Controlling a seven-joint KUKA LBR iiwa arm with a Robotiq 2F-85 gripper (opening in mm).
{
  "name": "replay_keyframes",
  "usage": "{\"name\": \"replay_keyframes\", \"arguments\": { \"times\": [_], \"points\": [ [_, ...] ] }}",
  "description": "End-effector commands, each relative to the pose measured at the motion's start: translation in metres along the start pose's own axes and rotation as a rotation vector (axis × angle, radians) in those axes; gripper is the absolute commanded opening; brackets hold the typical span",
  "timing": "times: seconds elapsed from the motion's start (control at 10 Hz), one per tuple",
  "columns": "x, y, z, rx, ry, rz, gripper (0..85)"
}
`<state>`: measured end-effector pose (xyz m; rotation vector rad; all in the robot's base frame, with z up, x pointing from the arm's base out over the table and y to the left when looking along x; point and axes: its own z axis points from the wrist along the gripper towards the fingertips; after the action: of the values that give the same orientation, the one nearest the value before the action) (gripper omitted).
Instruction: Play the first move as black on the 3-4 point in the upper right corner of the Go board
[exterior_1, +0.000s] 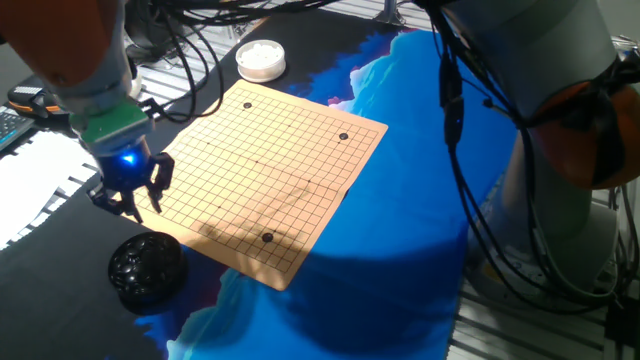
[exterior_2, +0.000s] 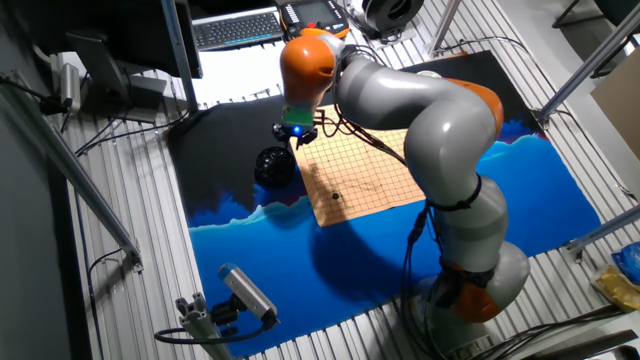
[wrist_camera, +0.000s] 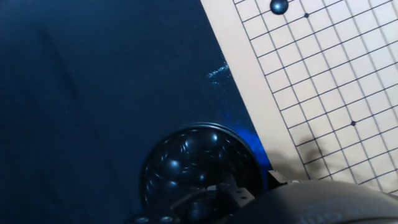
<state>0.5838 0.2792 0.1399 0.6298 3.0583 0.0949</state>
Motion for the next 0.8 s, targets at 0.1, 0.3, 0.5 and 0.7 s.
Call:
{"name": "replay_keyframes", "arguments": {
  "times": [0.1,0.3,0.5,0.7],
  "points": [
    [0.002,0.004,0.014,-0.002,0.011,0.028,34.0],
    [0.004,0.008,0.029,0.006,-0.008,0.031,34.0],
    [0.003,0.01,0.026,0.008,0.016,0.027,34.0],
    [0.003,0.01,0.026,0.024,0.029,0.026,34.0]
  ]
}}
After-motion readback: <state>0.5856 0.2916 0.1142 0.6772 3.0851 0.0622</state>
